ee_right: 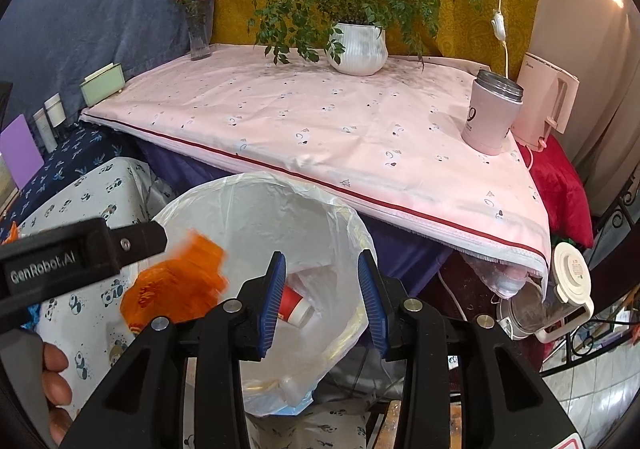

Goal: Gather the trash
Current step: 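Open the left tool to drop the bag while the right tool drops the cup into the bin, then move both tools back over the remaining trash on the table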

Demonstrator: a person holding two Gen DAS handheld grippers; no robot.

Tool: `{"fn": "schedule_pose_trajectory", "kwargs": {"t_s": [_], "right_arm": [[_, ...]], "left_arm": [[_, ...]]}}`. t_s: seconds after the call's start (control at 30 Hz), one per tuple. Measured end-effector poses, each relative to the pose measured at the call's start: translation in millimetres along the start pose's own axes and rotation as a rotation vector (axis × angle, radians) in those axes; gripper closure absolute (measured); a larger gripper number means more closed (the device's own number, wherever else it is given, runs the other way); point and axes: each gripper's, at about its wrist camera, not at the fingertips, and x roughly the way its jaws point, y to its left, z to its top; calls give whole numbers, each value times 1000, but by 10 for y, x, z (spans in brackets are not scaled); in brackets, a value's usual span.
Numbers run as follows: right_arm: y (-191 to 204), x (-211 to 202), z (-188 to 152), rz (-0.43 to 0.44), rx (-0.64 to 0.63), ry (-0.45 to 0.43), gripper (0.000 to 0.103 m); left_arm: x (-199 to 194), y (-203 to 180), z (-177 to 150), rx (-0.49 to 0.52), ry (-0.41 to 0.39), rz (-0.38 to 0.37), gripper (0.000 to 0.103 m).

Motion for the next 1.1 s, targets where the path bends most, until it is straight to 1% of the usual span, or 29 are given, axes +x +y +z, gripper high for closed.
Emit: {"fn": "schedule_pose_trajectory", "kwargs": {"t_s": [0.13,0.27,0.33,0.53,0.63,0.77,0.87,1.1], "right_arm": [[-19,-25,7,1,3,-5,66],[-5,-48,1,5,-3,-7,65],[8,-61,2,7,-5,-8,65],[103,-135,14,26,-20,-18,65],[174,-185,26,38,-34,-27,65],[310,-272,40,64,-53,-40,65],[443,-352,34,85,-70,-54,58],[823,-475,-23,144,-128,-60,57]], "left_arm": [[-50,-36,43,11,-20,-2,12],[-128,-28,44,26,-47,15,12],[-167,-22,42,32,-57,28,12],[-357,34,-13,65,-118,95,12],[-469,110,-39,61,-143,122,12],[-641,266,-78,49,-183,180,12],[-770,418,-112,34,-206,235,12],[-1043,918,-241,-39,-230,367,12]]}}
